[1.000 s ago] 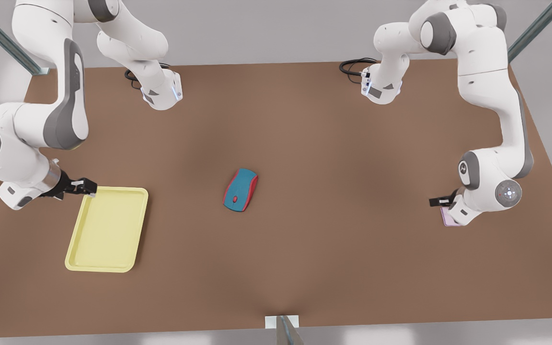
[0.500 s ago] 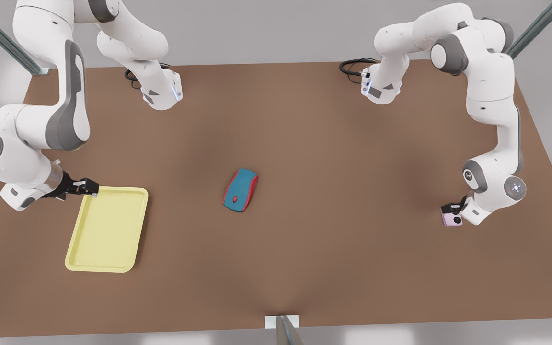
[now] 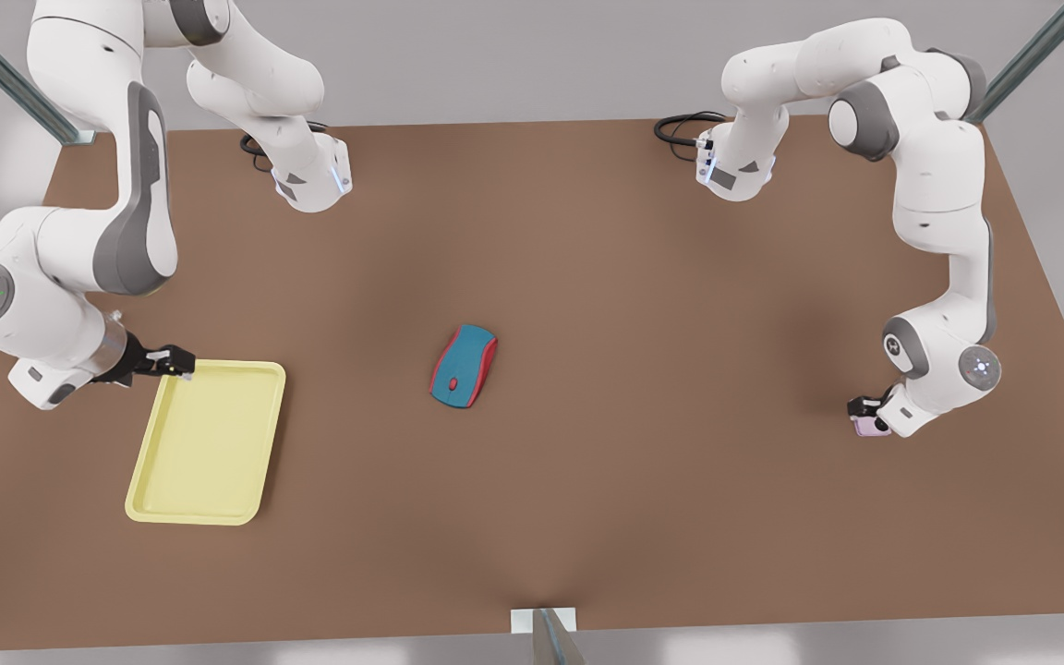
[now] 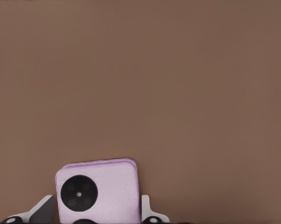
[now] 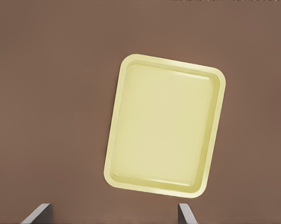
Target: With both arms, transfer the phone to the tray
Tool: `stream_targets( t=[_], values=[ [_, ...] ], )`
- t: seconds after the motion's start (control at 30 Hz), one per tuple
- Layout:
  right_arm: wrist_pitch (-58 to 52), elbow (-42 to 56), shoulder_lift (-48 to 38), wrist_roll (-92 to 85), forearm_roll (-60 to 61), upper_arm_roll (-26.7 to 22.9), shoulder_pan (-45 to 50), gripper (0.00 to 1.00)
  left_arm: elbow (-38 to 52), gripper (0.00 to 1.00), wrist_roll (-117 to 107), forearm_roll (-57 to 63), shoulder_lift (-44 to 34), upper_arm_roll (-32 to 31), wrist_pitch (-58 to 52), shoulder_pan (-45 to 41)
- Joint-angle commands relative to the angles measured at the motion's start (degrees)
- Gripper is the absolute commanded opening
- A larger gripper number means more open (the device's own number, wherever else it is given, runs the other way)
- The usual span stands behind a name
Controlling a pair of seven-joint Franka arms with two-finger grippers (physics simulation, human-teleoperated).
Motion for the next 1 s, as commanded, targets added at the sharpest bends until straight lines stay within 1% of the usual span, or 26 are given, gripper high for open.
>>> stream_targets(
  t=[0.0, 0.03, 0.07, 0.2, 0.23, 0.33, 0.43, 0.5, 0.67, 0.93, 0.97],
  values=[
    [-0.71, 0.54, 0.33, -0.37, -0.21, -0.14, 0.52, 1.00, 0.05, 0.91, 5.62, 0.00, 0.03, 0.00, 0.24, 0.00],
    [-1.58, 1.15, 0.85, -0.45, -0.38, -0.84, 1.22, 1.00, 0.05, 0.91, 5.62, 0.00, -0.05, 0.00, 0.24, 0.00],
    [-3.43, 3.79, 2.44, -0.63, -0.38, -2.60, 2.98, 1.00, 0.05, 0.90, 5.62, 0.00, -0.14, 0.00, 0.06, 0.00],
    [-3.08, 2.91, 1.38, -0.37, -0.12, -2.51, 2.90, 1.00, 0.14, 0.90, 5.62, 0.00, -0.23, 0.00, -0.03, 0.00],
    [-3.17, 2.91, 1.30, -0.45, -0.12, -2.51, 2.90, 1.00, 0.05, 0.88, 5.62, 0.00, -0.14, 0.00, -0.03, 0.00],
    [-2.90, 2.82, 1.47, -0.37, -0.12, -2.51, 2.90, 1.00, 0.14, 0.86, 5.62, 0.00, -0.14, 0.00, -0.03, 0.00],
    [-2.90, 2.74, 1.56, -0.37, -0.21, -2.51, 2.90, 1.00, 0.05, 0.85, 5.62, 0.00, 0.03, 0.00, -0.03, 0.00],
    [-2.90, 2.47, 1.56, -0.37, -0.29, -2.43, 2.90, 1.00, 0.05, 0.78, 5.62, 0.00, 0.12, -0.08, -0.03, 0.00],
    [-2.82, 2.12, 1.47, -0.37, -0.73, -2.34, 3.16, 1.00, 0.05, 0.77, 5.53, 0.00, 0.21, -0.08, -0.03, 0.00],
    [-2.73, 2.12, 1.38, -0.28, -0.73, -2.43, 3.25, 1.00, 0.32, 0.76, 5.18, 0.00, -0.58, -0.35, -0.55, -0.26],
    [-2.73, 2.12, 1.38, -0.28, -0.73, -2.43, 3.25, 1.00, 1.19, 0.76, 4.13, 0.00, -1.10, -0.52, -2.83, -0.61]
  ],
)
